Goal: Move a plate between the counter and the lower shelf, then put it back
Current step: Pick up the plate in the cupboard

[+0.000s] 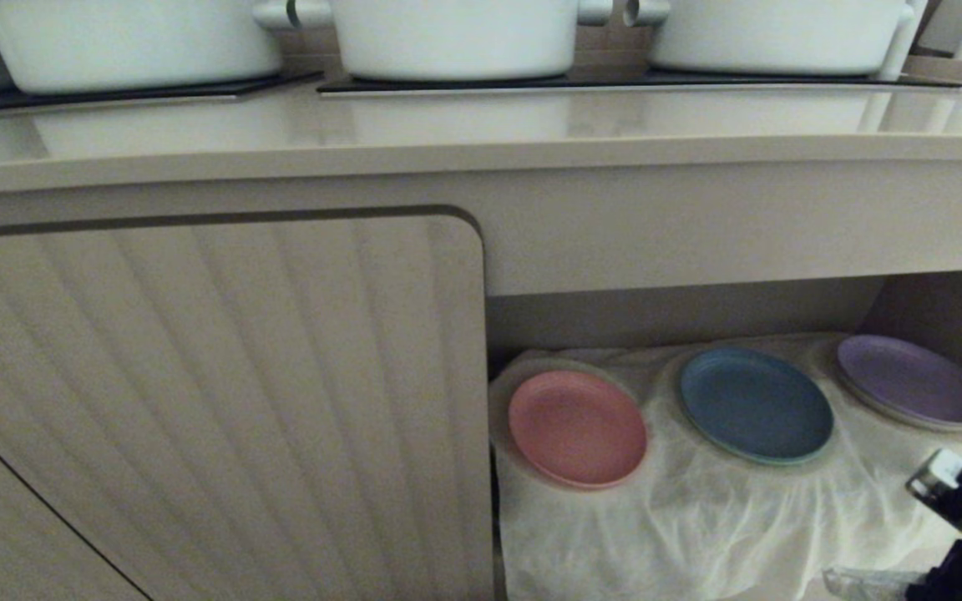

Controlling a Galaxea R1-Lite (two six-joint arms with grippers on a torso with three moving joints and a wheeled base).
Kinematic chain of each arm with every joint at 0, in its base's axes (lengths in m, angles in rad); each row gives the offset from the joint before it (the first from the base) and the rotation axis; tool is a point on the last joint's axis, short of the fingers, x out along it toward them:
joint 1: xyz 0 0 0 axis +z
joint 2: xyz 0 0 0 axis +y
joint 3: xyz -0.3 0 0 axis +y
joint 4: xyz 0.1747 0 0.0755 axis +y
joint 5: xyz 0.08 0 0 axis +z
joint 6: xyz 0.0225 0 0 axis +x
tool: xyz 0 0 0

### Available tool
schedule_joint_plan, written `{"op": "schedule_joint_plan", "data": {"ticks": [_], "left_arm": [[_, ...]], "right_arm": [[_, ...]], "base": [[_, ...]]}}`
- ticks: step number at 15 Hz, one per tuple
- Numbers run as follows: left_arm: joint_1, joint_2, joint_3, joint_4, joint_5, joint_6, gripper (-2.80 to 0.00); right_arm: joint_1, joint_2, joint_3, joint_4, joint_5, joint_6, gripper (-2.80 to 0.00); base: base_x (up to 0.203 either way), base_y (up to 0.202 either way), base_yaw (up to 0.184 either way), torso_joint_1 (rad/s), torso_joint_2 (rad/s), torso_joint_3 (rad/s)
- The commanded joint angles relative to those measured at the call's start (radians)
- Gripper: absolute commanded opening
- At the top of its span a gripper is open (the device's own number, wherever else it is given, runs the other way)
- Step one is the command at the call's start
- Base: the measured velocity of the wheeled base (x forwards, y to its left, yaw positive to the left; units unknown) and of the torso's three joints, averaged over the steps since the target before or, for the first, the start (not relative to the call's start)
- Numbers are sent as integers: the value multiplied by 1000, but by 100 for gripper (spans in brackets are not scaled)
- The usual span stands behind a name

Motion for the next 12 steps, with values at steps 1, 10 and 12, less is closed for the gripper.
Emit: {"op": "schedule_joint_plan", "data": {"ticks": [1,10,12], "left_arm": [[0,0,0,0,0,0,-280],[0,0,0,0,0,0,-280],[0,0,0,0,0,0,-280]], "right_arm": [[17,70,-32,-1,2,-1,-280],[25,321,-149,-72,2,4,-280],[47,374,-187,-99,1,45,-280]], "base": [[0,0,0,0,0,0],[0,0,0,0,0,0],[0,0,0,0,0,0]]}}
